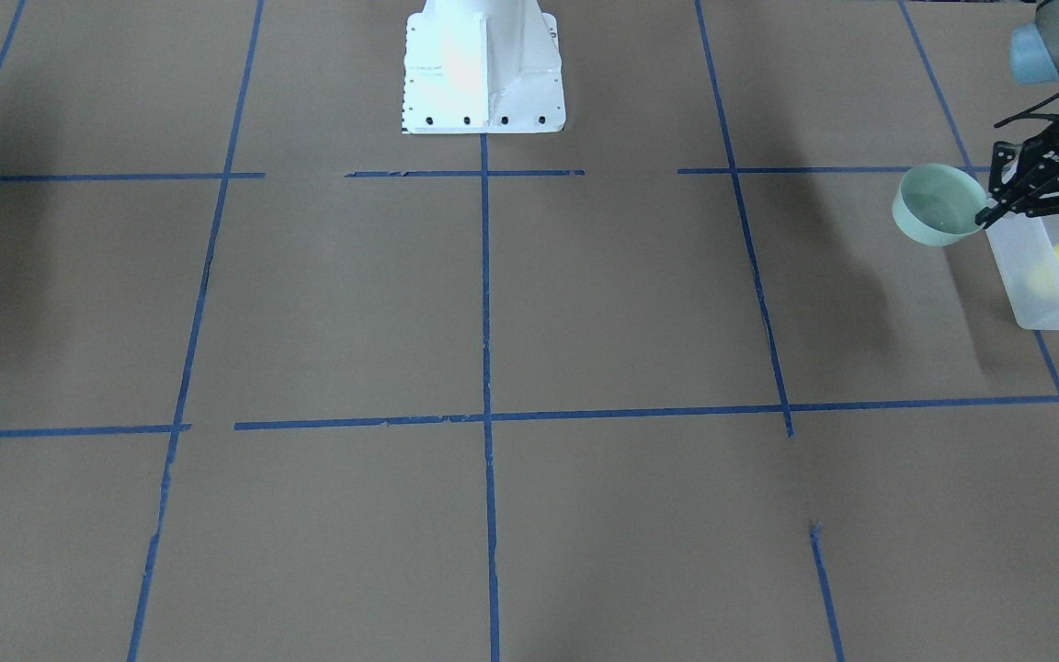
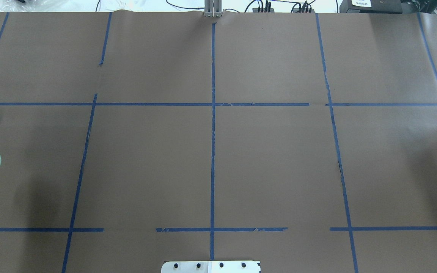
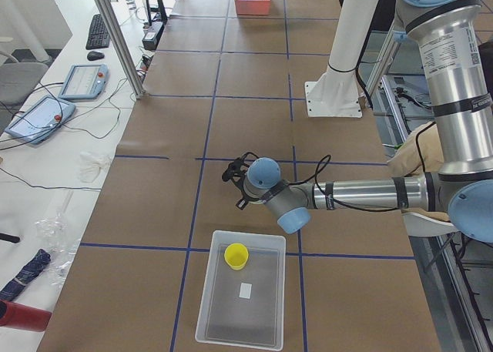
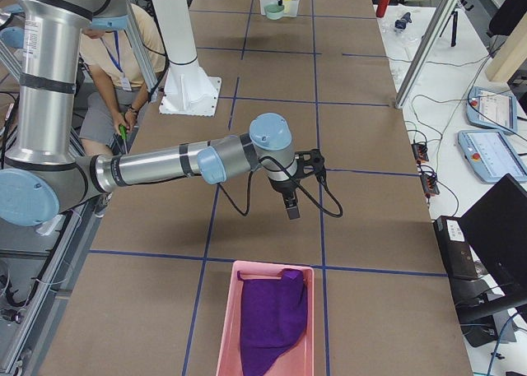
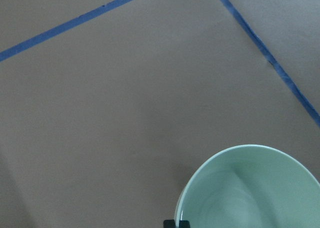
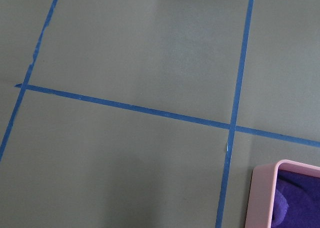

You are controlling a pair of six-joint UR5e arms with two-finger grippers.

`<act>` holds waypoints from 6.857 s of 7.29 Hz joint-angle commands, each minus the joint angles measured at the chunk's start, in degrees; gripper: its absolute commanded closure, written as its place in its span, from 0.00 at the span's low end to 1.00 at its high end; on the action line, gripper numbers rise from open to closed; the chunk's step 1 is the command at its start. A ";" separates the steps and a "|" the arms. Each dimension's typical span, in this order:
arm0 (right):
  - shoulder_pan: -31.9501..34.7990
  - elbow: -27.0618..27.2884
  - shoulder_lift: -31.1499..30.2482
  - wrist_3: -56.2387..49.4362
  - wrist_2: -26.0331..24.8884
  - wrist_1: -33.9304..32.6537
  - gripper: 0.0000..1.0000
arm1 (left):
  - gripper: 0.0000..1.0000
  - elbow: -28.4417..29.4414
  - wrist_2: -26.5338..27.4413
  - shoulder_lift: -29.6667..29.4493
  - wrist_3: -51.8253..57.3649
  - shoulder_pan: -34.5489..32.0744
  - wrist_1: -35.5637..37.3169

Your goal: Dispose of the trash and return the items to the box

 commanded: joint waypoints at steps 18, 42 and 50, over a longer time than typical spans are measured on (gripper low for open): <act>-0.09 -0.27 0.00 -0.90 0.03 0.00 0.00 | 0.00 -5.08 6.84 -5.71 27.94 -21.96 35.34; 3.43 0.43 -4.31 -8.81 -0.33 -16.17 0.00 | 0.00 -10.42 5.45 -4.40 20.03 -22.48 53.64; 3.34 0.08 -4.31 -8.73 -0.32 -16.17 0.00 | 0.00 -11.29 5.45 -4.41 20.03 -22.75 53.64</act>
